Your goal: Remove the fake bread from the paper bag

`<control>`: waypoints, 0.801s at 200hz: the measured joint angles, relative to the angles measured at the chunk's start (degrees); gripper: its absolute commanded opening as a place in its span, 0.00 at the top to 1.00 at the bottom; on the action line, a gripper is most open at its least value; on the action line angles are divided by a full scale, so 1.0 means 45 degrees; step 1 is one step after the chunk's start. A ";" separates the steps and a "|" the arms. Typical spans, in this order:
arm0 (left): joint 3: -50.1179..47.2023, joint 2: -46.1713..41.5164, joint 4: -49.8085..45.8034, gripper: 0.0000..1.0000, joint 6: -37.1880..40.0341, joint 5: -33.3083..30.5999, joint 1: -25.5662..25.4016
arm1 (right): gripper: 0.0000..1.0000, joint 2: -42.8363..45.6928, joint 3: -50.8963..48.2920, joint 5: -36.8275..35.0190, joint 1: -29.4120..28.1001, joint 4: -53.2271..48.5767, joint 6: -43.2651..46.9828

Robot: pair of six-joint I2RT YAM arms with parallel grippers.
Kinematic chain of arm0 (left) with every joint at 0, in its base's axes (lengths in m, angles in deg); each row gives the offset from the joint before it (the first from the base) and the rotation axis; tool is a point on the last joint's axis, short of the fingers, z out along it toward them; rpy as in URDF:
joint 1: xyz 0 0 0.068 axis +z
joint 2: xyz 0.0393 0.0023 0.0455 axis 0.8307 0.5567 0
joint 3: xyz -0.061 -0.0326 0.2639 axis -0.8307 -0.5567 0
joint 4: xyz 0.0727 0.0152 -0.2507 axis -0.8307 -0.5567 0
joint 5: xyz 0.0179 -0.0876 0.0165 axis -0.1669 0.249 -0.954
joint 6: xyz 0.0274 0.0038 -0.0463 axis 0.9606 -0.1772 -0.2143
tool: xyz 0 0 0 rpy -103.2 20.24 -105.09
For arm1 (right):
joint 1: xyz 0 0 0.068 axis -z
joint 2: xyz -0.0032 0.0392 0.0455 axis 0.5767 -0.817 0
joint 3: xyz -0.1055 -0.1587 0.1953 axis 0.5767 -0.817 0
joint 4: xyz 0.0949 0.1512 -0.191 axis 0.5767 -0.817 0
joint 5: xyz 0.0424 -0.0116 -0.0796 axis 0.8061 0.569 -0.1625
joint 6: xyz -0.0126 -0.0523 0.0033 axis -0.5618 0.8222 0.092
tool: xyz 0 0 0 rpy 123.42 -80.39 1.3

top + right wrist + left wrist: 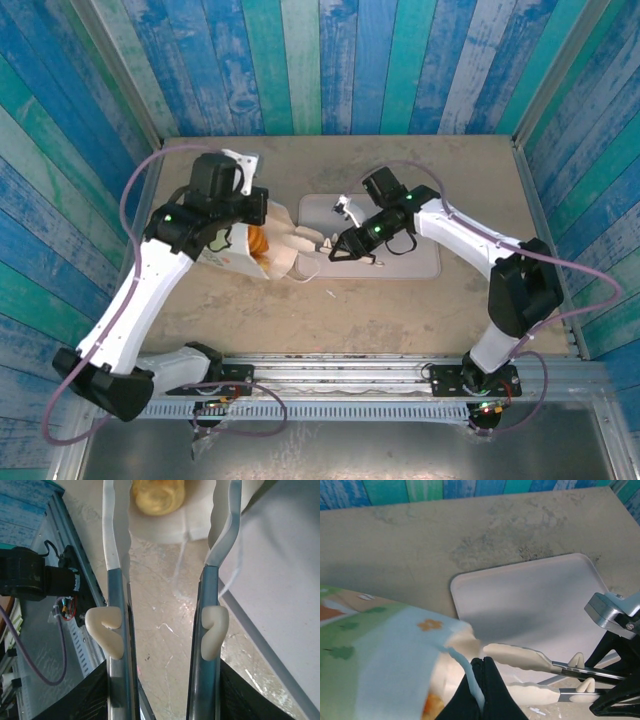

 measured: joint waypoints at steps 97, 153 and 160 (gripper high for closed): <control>-0.0874 -0.0719 0.1156 1.00 0.0262 -0.0763 0.0000 | 0.53 0.0291 -0.0024 -0.1141 -0.1355 -0.0209 0.0457; -0.0874 -0.0534 0.1404 1.00 0.0253 -0.0636 0.0000 | 0.52 -0.0549 0.1020 -0.4371 -0.2701 0.0185 0.1705; -0.0874 -0.0495 0.1443 1.00 0.0248 -0.0607 -0.0005 | 0.52 -0.0714 0.1175 -0.4711 -0.2817 0.0296 0.1826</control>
